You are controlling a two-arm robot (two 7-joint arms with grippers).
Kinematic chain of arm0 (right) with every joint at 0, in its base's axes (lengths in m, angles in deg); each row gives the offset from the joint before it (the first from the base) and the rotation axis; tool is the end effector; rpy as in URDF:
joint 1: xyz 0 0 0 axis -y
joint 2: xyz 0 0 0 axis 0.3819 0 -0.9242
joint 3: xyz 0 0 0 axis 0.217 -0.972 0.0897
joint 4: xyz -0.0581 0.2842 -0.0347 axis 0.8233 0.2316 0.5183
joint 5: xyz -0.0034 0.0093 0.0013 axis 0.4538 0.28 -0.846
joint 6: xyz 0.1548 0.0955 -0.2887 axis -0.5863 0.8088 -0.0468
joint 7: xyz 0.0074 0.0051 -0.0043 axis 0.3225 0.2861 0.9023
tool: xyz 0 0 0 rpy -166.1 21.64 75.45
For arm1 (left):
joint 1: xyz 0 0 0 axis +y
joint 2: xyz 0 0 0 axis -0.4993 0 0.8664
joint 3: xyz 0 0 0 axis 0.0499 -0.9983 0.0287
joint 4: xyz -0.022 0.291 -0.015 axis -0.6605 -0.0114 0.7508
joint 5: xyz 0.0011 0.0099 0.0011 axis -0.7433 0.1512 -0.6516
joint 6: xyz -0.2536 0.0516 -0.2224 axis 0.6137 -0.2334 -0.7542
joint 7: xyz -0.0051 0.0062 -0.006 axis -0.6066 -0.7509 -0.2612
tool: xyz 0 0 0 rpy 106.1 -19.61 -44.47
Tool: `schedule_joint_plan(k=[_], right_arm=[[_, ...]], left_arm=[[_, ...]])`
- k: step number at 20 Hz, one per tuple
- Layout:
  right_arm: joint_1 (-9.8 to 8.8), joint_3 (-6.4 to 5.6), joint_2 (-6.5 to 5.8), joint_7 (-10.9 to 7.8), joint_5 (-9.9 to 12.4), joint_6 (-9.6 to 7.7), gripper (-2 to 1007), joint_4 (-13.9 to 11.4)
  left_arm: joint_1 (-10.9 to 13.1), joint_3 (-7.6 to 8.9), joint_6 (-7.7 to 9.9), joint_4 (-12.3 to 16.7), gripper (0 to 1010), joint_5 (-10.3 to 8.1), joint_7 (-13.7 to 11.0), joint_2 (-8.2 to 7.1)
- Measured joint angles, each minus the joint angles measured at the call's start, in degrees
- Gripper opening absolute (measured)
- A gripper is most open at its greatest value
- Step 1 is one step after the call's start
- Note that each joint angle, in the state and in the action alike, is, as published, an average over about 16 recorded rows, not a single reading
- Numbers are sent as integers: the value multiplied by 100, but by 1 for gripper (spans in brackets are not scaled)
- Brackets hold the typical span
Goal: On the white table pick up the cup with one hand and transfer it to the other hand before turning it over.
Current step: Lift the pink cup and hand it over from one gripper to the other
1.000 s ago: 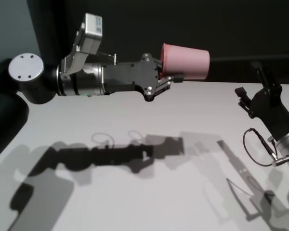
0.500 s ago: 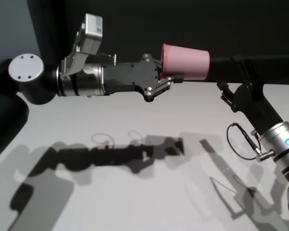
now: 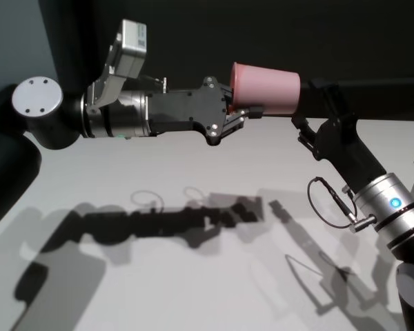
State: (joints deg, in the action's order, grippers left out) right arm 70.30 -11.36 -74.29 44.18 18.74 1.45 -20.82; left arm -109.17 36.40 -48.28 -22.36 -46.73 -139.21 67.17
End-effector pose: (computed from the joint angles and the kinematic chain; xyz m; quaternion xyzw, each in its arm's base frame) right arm 0.3709 0.0030 -0.2456 0.4367 0.5348 -0.2698 0.6711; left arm 0.5472 -0.0201 -0.1826 0.0234 -0.1708 0.0123 0.9850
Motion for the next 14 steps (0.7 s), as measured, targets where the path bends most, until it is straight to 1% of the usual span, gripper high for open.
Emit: schedule_joint_plan(k=[5, 14], right_arm=[[11, 107, -24, -29, 41, 26, 1000, -5], [41, 245, -88, -65, 127, 102, 1000, -26]], left_arm=[[0, 0, 0, 0, 38, 0, 0, 0], [0, 0, 0, 0, 38, 0, 0, 0]])
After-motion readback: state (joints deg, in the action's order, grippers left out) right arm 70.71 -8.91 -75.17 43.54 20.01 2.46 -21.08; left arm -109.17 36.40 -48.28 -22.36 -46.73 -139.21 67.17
